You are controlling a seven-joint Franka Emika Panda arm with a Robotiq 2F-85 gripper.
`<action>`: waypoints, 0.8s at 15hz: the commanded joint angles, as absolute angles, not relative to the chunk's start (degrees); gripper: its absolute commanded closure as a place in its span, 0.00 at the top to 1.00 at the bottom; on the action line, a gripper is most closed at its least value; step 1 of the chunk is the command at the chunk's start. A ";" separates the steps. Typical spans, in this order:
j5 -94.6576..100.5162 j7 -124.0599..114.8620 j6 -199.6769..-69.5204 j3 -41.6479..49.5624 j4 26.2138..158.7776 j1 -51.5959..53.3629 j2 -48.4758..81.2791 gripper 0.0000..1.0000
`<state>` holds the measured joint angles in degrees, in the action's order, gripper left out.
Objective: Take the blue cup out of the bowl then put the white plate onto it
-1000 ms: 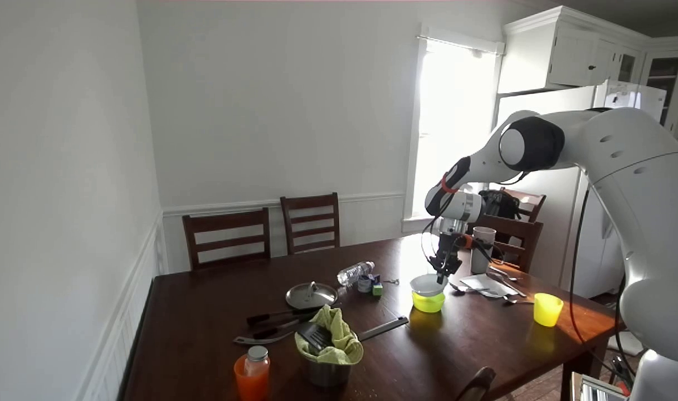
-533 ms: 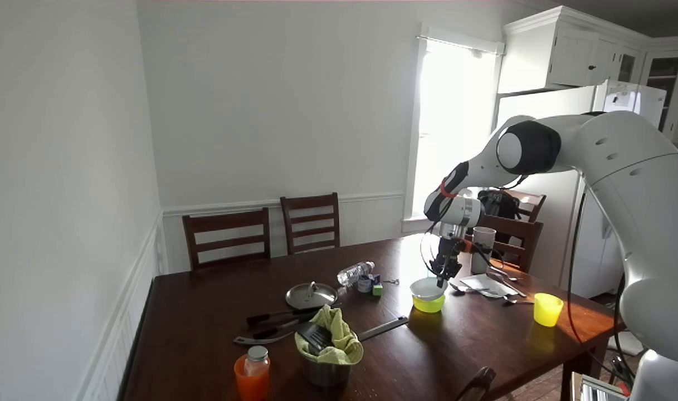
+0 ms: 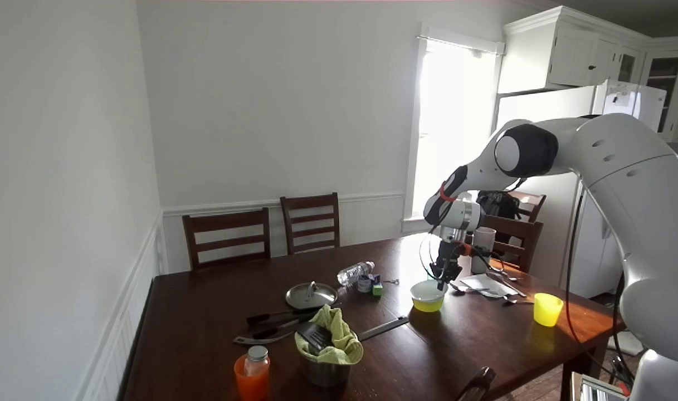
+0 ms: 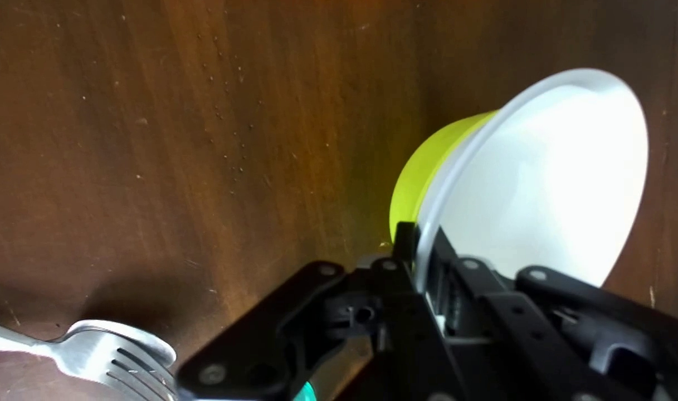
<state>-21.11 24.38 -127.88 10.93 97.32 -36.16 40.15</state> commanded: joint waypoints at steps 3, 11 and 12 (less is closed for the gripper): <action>-19.84 22.67 -129.79 10.21 98.01 -37.08 39.81 0.48; -20.06 22.45 -129.87 9.92 97.99 -37.06 39.74 0.99; -20.27 22.58 -129.87 9.74 98.01 -37.12 39.62 1.00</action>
